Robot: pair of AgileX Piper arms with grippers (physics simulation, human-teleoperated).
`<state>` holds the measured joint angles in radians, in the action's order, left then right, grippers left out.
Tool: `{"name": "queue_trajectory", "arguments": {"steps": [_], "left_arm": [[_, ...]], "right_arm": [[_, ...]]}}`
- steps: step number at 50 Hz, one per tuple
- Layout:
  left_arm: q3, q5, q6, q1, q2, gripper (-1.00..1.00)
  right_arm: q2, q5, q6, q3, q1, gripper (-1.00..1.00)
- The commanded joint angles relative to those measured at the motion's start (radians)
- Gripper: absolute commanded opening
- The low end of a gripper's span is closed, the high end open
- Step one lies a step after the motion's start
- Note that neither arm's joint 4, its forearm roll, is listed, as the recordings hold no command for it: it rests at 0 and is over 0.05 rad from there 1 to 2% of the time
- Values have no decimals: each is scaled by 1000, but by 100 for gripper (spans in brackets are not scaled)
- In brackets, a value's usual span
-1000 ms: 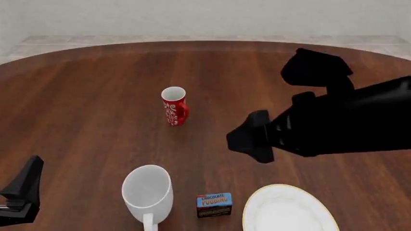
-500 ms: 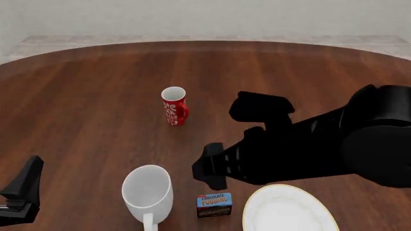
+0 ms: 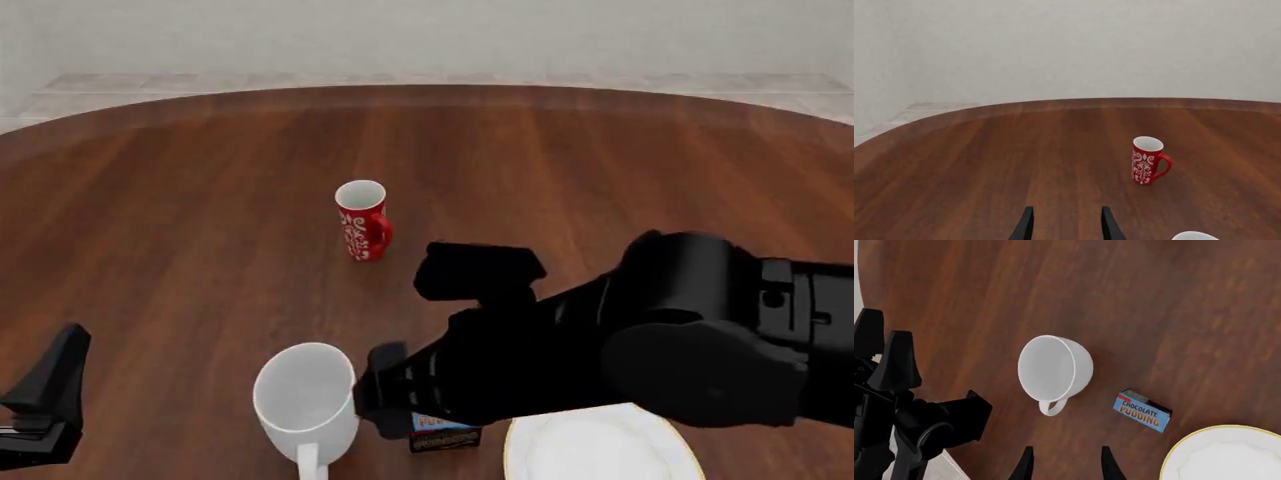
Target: Put the white mug on the plate.
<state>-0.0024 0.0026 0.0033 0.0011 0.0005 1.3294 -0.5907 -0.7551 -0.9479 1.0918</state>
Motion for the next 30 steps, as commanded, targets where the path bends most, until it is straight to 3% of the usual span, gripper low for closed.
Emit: {"name": "queue_trajectory", "arguments": {"steps": [1, 30], "left_arm": [[1, -3, 0, -1, 2, 100], [0, -2, 0, -1, 2, 100]], "right_arm": [[40, 31, -14, 2, 19, 100], [135, 63, -10, -41, 52, 100]]}}
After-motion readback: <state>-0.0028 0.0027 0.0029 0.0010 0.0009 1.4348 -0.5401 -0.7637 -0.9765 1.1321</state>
